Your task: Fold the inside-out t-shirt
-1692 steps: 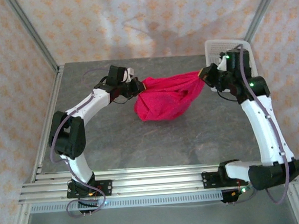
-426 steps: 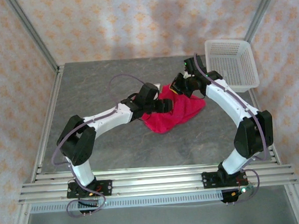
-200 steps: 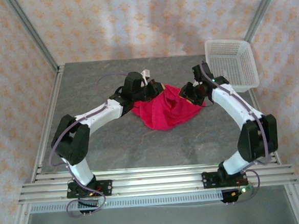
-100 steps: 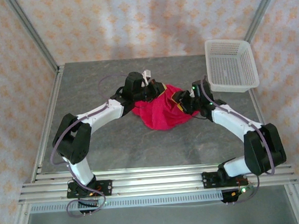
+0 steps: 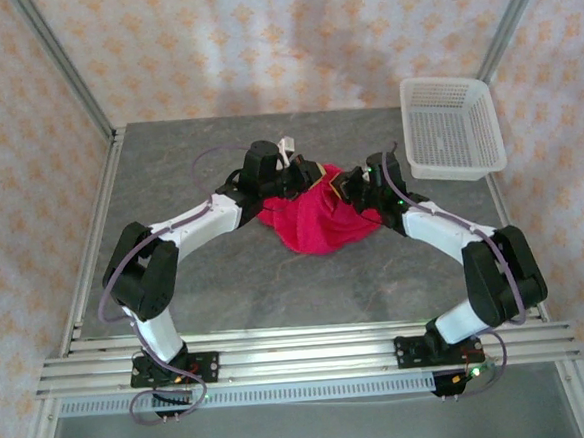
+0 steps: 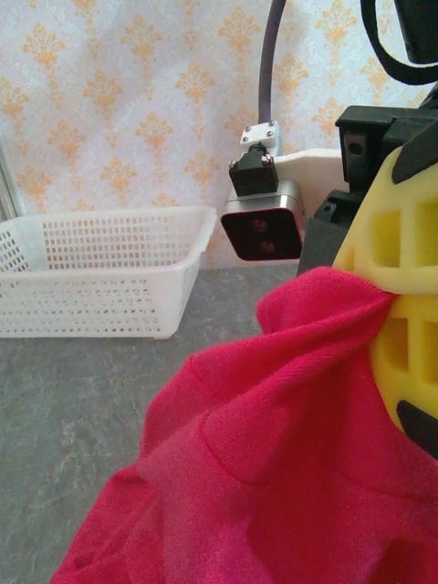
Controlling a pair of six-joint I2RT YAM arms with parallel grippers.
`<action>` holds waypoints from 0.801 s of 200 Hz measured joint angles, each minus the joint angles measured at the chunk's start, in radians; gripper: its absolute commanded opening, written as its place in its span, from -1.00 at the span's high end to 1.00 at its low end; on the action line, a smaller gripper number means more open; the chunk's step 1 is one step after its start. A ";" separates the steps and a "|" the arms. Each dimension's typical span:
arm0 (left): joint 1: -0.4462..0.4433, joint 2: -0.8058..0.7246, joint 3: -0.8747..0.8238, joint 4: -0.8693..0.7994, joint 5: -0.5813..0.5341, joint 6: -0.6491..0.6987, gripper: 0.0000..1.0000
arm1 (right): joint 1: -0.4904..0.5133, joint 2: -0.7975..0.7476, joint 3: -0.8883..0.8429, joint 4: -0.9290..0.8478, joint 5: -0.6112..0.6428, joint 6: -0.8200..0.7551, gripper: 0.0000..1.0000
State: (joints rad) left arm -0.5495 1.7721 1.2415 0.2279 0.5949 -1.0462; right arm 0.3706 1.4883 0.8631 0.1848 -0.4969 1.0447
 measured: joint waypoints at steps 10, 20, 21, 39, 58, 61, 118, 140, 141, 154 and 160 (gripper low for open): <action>0.003 0.000 0.000 -0.003 0.000 0.005 1.00 | 0.000 -0.004 0.017 -0.034 0.008 -0.011 1.00; 0.007 0.000 0.000 -0.015 0.000 0.019 1.00 | 0.000 -0.016 0.045 -0.097 0.018 -0.027 1.00; 0.007 0.000 0.000 -0.016 0.000 0.019 1.00 | 0.000 -0.017 0.047 -0.101 0.018 -0.027 1.00; 0.021 0.000 0.001 -0.064 -0.008 0.060 0.93 | -0.001 -0.062 0.124 -0.243 0.029 -0.071 1.00; 0.034 -0.001 0.010 -0.134 -0.026 0.126 0.52 | -0.001 -0.111 0.245 -0.373 0.024 -0.117 1.00; 0.034 -0.001 0.012 -0.138 -0.026 0.131 0.38 | -0.001 -0.116 0.264 -0.392 0.021 -0.123 1.00; 0.031 -0.125 0.023 -0.259 -0.027 0.332 -0.67 | -0.006 -0.125 0.457 -0.557 -0.011 -0.193 1.00; 0.007 -0.162 0.019 -0.263 -0.025 0.393 -0.70 | -0.006 -0.079 0.456 -0.575 -0.037 -0.189 1.00; 0.005 -0.163 0.019 -0.263 -0.025 0.394 -0.70 | -0.006 -0.077 0.456 -0.575 -0.038 -0.189 1.00; -0.025 -0.161 0.020 -0.269 -0.026 0.424 -0.70 | -0.006 -0.056 0.456 -0.581 -0.049 -0.183 1.00; -0.040 -0.155 0.022 -0.279 -0.026 0.441 -0.70 | -0.006 -0.051 0.456 -0.583 -0.053 -0.182 1.00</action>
State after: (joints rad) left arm -0.5900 1.6169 1.2633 -0.0509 0.5686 -0.6048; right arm 0.3649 1.4376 1.3193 -0.3981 -0.5495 0.8631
